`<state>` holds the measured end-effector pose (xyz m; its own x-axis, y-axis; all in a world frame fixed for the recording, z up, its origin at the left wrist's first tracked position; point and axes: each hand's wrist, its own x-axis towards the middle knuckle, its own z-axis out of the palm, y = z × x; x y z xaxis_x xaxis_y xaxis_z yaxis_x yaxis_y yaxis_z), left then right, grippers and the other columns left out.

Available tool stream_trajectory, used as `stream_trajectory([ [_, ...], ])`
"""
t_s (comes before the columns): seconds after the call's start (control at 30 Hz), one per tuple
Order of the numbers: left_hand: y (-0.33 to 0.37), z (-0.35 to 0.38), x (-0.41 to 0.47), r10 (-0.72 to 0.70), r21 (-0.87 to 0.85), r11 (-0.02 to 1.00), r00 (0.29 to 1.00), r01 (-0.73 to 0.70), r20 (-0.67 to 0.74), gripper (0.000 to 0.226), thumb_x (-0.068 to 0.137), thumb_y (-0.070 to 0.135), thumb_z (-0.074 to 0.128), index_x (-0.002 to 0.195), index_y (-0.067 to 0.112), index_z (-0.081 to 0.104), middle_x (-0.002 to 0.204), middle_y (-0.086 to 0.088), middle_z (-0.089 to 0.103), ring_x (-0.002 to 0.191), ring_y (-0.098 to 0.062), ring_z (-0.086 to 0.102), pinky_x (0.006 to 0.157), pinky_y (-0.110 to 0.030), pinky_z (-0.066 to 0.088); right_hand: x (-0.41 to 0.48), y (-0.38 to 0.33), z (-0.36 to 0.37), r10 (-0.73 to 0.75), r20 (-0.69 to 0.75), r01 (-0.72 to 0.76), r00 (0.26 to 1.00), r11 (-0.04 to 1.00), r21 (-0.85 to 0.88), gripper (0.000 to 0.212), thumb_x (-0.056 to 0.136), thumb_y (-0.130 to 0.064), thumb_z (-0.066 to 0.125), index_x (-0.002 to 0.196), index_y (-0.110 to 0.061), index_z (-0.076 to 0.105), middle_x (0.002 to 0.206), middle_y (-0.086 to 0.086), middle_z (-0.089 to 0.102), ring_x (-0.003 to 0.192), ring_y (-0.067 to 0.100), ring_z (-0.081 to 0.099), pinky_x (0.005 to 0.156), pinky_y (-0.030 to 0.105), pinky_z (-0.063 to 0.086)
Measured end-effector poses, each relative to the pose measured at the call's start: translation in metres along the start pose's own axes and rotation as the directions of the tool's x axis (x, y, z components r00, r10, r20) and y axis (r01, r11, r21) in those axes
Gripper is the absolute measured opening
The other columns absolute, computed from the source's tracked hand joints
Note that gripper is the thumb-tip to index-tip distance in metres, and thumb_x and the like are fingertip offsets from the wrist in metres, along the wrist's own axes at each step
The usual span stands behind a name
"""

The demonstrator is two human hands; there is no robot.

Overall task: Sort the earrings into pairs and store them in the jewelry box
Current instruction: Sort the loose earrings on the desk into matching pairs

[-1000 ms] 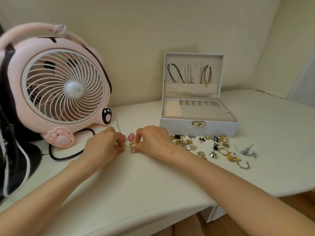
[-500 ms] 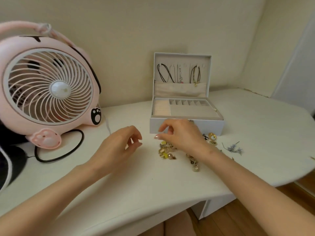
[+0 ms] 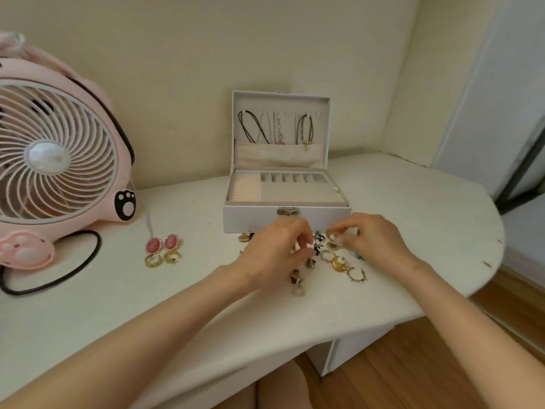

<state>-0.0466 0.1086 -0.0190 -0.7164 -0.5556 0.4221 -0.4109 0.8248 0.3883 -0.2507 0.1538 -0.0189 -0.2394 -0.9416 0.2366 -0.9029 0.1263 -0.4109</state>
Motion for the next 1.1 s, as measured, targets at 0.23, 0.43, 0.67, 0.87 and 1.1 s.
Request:
stream_trajectory([
  [0.23, 0.025, 0.015, 0.023, 0.168, -0.002, 0.985, 0.966, -0.171, 0.196, 0.027, 0.081, 0.024, 0.069, 0.106, 0.017, 0.061, 0.108, 0.005, 0.062, 0.091, -0.018, 0.046, 0.078, -0.029, 0.038, 0.002, -0.008, -0.001, -0.062, 0.006, 0.062, 0.998, 0.988, -0.139, 0.017, 0.083, -0.024, 0.060, 0.091, -0.033, 0.072, 0.094, -0.008, 0.068, 0.086, 0.012, 0.044, 0.069, 0.027, 0.033],
  [0.43, 0.027, 0.028, 0.033, 0.151, 0.153, 0.969, 0.957, -0.193, 0.247, 0.028, 0.079, 0.027, 0.069, 0.106, 0.018, 0.065, 0.109, 0.000, 0.061, 0.097, -0.022, 0.046, 0.074, -0.026, 0.029, 0.008, -0.009, -0.001, -0.035, 0.041, 0.041, 0.999, 0.986, -0.163, 0.020, 0.082, -0.018, 0.058, 0.094, -0.026, 0.072, 0.098, -0.004, 0.068, 0.091, 0.017, 0.058, 0.070, 0.026, 0.040],
  [0.67, 0.021, 0.022, 0.030, 0.148, 0.075, 0.985, 0.984, -0.156, 0.101, 0.015, 0.088, 0.023, 0.059, 0.100, 0.019, 0.068, 0.096, -0.001, 0.066, 0.087, -0.022, 0.054, 0.077, -0.036, 0.043, 0.009, -0.003, -0.003, 0.010, -0.023, -0.004, 1.000, 0.965, 0.260, 0.012, 0.084, -0.010, 0.064, 0.085, -0.021, 0.070, 0.083, 0.001, 0.068, 0.071, 0.010, 0.062, 0.067, 0.015, 0.049],
  [0.87, 0.006, -0.019, 0.016, 0.015, -0.100, 0.995, 0.998, -0.008, 0.068, 0.009, 0.088, 0.025, 0.061, 0.092, 0.021, 0.067, 0.079, 0.011, 0.061, 0.074, -0.005, 0.051, 0.068, -0.024, 0.041, 0.004, -0.027, -0.014, -0.061, 0.024, 0.034, 0.998, 0.798, 0.601, 0.017, 0.085, 0.000, 0.062, 0.087, -0.014, 0.072, 0.083, 0.008, 0.071, 0.078, 0.019, 0.070, 0.071, 0.019, 0.055],
  [1.1, -0.028, -0.071, -0.023, -0.170, -0.114, 0.976, 0.975, 0.186, 0.140, 0.004, 0.084, 0.022, 0.066, 0.085, 0.024, 0.069, 0.077, 0.009, 0.065, 0.067, 0.000, 0.051, 0.059, -0.010, 0.036, -0.002, -0.076, -0.001, -0.239, 0.157, 0.075, 0.958, 0.740, 0.668, 0.020, 0.079, 0.003, 0.068, 0.090, -0.013, 0.070, 0.075, 0.005, 0.067, 0.068, 0.015, 0.067, 0.068, 0.023, 0.056],
])
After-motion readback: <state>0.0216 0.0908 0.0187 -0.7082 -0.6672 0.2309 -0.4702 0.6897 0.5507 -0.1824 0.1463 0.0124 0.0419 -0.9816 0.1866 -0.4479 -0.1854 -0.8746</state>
